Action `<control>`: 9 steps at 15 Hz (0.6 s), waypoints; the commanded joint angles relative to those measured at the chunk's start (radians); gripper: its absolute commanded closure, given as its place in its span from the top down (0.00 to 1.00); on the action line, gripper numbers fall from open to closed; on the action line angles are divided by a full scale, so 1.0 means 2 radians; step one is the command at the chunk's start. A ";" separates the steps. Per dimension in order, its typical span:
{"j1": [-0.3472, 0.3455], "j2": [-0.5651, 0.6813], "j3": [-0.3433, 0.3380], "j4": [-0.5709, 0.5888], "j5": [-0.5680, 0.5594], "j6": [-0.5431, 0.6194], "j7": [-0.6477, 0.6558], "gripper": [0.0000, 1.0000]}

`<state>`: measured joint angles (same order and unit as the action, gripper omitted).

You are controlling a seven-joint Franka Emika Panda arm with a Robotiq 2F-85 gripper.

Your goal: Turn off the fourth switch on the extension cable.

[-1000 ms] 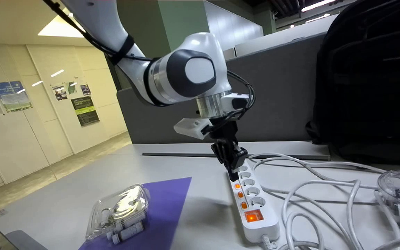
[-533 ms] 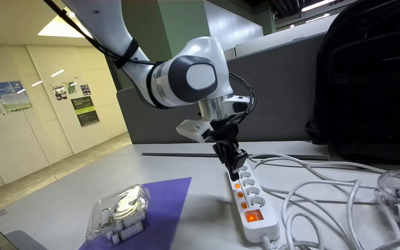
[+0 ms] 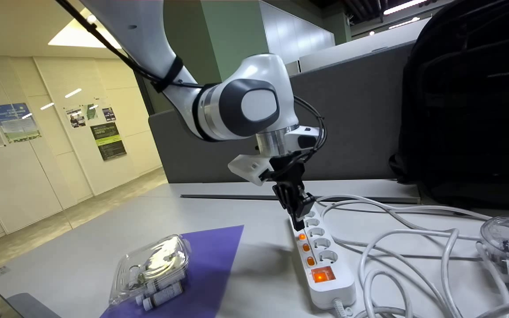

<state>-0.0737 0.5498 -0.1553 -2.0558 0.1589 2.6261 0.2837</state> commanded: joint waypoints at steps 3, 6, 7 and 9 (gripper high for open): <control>-0.006 0.028 0.006 0.037 0.010 -0.012 0.009 0.00; -0.004 0.030 0.005 0.036 0.012 -0.014 0.009 0.00; -0.004 0.029 0.005 0.034 0.012 -0.015 0.009 0.00; -0.003 0.026 0.004 0.030 0.011 -0.015 0.010 0.00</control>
<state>-0.0747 0.6038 -0.1510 -2.0075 0.1759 2.6178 0.2837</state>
